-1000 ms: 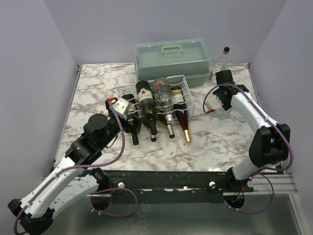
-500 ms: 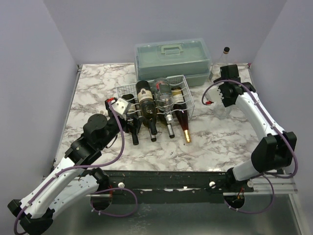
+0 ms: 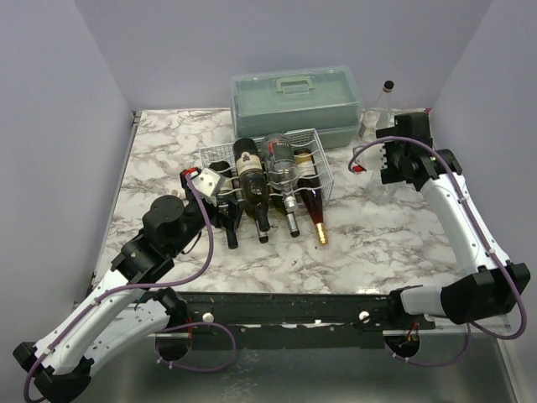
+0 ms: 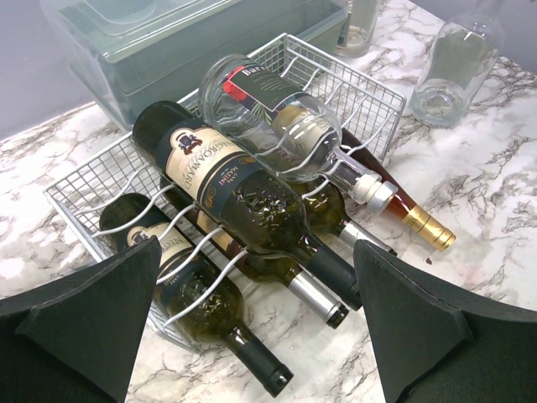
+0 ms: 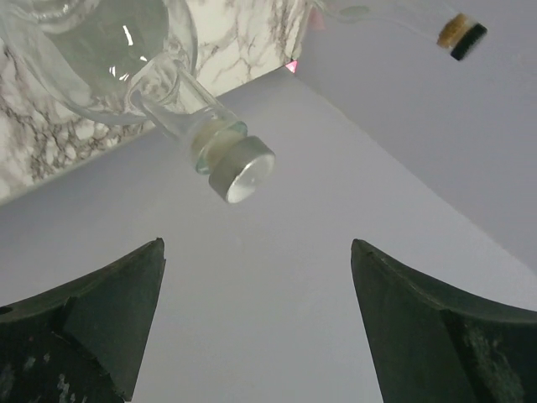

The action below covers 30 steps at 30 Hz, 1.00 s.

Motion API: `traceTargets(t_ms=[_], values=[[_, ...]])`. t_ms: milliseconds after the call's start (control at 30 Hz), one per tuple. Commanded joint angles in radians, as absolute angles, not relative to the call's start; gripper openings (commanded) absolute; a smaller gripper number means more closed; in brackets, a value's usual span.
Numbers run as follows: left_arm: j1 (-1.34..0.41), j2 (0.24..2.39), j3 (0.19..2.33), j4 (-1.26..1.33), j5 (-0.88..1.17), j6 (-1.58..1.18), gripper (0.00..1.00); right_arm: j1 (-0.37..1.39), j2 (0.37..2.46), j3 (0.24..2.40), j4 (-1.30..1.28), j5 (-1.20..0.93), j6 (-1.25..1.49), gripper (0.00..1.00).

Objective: Take the wine bottle off the wine rack
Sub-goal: Place the wine bottle at the center of the board.

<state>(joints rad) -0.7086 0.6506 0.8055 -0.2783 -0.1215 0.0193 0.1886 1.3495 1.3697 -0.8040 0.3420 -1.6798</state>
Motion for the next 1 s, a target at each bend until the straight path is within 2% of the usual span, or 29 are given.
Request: traceTargets(t_ms=[0, 267, 367, 567, 967], values=[[-0.705, 0.647, 0.821, -0.27, -0.129, 0.027, 0.99, 0.192, 1.29, 1.366, -0.845, 0.236, -1.482, 0.93], [-0.705, 0.659, 0.82, -0.271, -0.129, 0.026, 0.99, 0.192, 1.232, 1.415, -0.911, 0.009, -1.069, 0.94], [-0.706, 0.66, 0.819, -0.27, -0.133, 0.027, 0.99, 0.191, 1.185, 1.369, -0.891, -0.082, -0.971, 0.96], [-0.705, 0.663, 0.818, -0.27, -0.141, 0.031, 0.99, 0.191, 1.075, 1.261, -0.777, -0.133, -0.762, 0.99], [-0.705, 0.664, 0.818, -0.27, -0.143, 0.032, 0.99, 0.113, 0.953, 1.056, -0.547, -0.261, -0.395, 1.0]])
